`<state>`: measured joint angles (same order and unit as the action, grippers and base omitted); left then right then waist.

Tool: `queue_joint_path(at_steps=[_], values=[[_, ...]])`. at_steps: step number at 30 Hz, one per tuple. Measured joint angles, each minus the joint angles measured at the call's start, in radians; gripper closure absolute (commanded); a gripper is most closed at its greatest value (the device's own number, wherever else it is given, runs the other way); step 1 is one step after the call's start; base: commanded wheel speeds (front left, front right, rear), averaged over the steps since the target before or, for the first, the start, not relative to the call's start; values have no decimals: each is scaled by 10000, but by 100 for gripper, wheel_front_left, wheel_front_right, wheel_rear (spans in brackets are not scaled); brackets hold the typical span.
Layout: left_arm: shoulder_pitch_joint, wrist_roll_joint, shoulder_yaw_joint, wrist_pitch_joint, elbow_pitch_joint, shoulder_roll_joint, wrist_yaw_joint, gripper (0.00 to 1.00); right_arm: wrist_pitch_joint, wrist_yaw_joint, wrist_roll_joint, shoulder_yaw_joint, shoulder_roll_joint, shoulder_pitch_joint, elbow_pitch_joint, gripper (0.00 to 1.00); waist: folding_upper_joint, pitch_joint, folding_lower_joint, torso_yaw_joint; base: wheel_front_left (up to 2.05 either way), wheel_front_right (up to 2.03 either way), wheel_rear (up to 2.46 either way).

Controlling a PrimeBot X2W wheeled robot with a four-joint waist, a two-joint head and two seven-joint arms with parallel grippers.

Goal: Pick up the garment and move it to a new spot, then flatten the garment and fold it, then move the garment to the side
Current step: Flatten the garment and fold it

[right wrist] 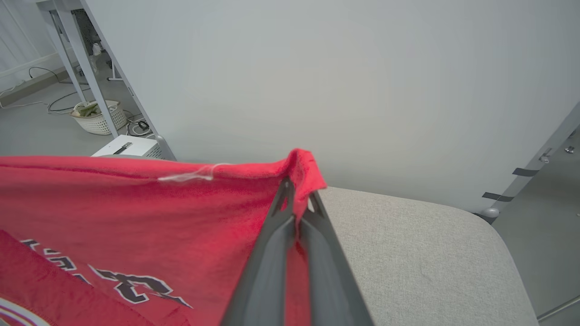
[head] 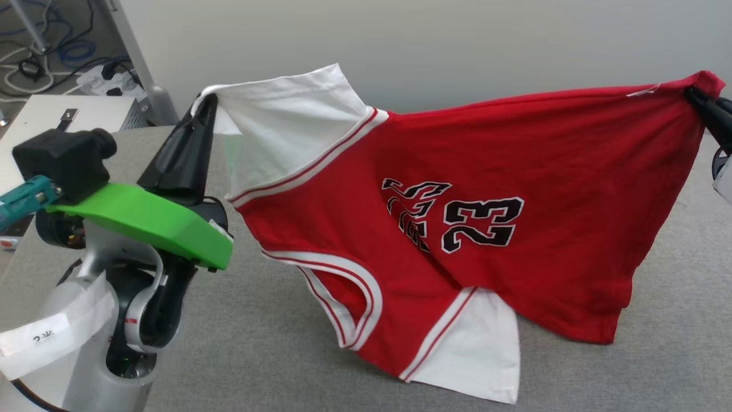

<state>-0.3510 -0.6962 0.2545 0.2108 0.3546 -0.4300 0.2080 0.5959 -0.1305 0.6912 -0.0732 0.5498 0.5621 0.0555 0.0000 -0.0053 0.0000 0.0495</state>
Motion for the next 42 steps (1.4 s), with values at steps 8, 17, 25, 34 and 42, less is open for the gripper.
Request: queue_joint_path(at_steps=[8,17,25,34,42], values=[[-660,153,-481,-479,-79,-196,-17,100,-65,-6,-397,673,-334,-278,-976,100,0,-541,0,-551,0,0,0],[-2142,560,-711,-794,-88,-522,-284,100,-217,-8,-612,980,-587,-162,-1699,100,0,-386,0,-706,0,0,0],[-4055,926,-802,-512,-665,-1277,-849,100,-813,-10,-1001,911,-725,1033,-1645,100,0,490,0,-717,0,0,0],[-6847,1258,-571,65,-1858,-2065,-1843,100,-1584,-12,-1476,405,-602,3304,-702,100,0,2062,1,-700,0,0,0],[-9885,1768,-46,94,-3685,-2207,-2713,100,-2414,-21,-2042,-184,-541,5974,1057,100,0,3740,2,-685,0,0,0]])
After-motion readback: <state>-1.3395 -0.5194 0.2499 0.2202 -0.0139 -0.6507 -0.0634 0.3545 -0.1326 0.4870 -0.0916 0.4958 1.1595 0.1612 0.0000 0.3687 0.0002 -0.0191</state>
